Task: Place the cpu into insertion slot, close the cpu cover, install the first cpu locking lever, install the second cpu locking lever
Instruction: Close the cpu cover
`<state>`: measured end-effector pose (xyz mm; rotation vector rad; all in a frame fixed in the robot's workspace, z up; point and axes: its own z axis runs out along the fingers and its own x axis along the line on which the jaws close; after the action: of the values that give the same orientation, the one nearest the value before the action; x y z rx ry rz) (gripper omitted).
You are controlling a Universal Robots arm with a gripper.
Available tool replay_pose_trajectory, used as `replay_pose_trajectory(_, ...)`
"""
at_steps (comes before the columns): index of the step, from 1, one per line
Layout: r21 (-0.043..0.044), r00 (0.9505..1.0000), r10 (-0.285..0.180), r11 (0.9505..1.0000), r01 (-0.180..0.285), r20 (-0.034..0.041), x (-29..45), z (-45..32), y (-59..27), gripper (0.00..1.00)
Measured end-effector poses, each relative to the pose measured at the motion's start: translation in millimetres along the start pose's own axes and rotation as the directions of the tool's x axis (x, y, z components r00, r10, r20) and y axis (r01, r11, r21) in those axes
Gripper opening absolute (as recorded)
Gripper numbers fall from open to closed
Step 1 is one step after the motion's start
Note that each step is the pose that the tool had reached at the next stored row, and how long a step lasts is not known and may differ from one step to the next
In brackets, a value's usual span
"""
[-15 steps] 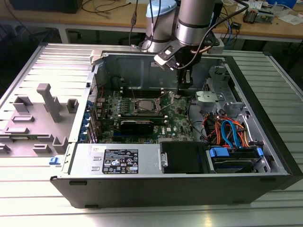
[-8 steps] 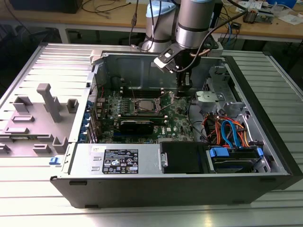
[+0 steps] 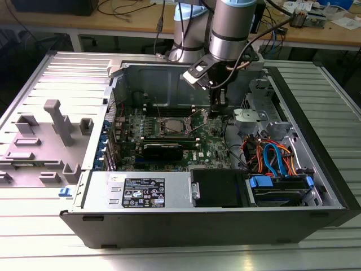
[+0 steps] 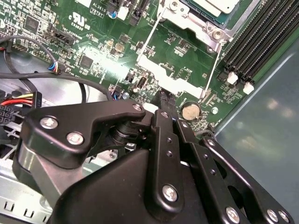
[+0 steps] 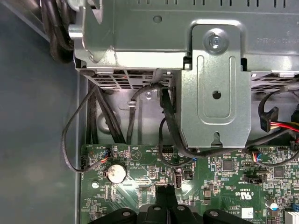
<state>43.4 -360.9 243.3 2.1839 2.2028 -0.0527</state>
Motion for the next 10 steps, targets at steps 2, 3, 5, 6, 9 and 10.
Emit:
replay_pose_trajectory(2,0.0023,1.0,0.0,1.0,0.0,0.0,-0.2,1.2,-0.1,0.11)
replay_pose_trajectory(3,0.0031,1.0,0.0,1.0,0.0,0.0,-0.2,1.7,-0.2,0.11)
replay_pose_trajectory(5,0.0046,1.0,-0.001,1.0,0.001,0.0003,-0.4,2.2,-1.0,0.11)
replay_pose_trajectory(6,0.0048,1.0,-0.001,1.0,0.001,0.0001,-0.4,2.3,-1.7,0.11)
replay_pose_trajectory(9,0.005,1.0,-0.001,1.0,0.001,-0.0001,-0.4,2.5,-4.9,0.11)
replay_pose_trajectory(10,0.005,1.0,-0.001,1.0,0.001,-0.0001,-0.4,2.5,-5.8,0.11)
